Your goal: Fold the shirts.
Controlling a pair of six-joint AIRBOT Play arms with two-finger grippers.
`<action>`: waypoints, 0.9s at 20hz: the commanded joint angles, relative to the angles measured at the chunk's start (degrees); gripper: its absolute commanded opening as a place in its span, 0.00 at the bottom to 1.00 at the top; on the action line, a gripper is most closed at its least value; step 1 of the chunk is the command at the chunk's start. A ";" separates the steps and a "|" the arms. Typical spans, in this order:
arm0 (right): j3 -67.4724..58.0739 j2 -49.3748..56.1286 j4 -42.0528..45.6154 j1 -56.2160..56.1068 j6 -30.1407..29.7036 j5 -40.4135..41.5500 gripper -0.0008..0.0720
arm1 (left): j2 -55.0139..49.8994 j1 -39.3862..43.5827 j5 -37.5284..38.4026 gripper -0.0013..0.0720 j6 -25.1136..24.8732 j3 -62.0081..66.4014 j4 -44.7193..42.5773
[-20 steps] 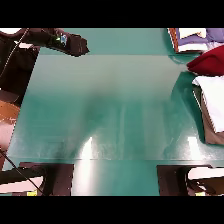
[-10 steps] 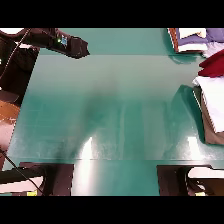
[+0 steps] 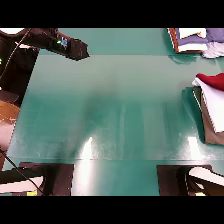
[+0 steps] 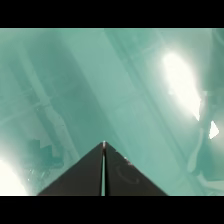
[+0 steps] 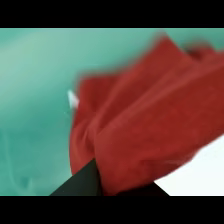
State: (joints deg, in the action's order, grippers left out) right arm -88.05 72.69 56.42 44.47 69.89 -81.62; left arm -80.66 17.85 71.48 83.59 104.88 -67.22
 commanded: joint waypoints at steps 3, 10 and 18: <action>14.36 -7.65 14.99 5.92 2.69 -2.71 0.06 | -0.04 0.04 0.13 0.05 -0.07 -0.02 -0.04; 19.85 -10.64 18.60 13.84 11.91 -3.19 0.74 | -0.04 0.04 0.17 0.05 -0.04 -0.02 0.00; 19.89 -14.80 -7.91 -9.92 12.13 3.34 0.71 | -0.02 0.02 0.28 0.05 0.00 -0.02 -0.02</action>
State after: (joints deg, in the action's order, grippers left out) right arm -68.27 59.05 55.90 45.17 81.60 -81.36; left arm -80.66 17.85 71.61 83.55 104.88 -67.18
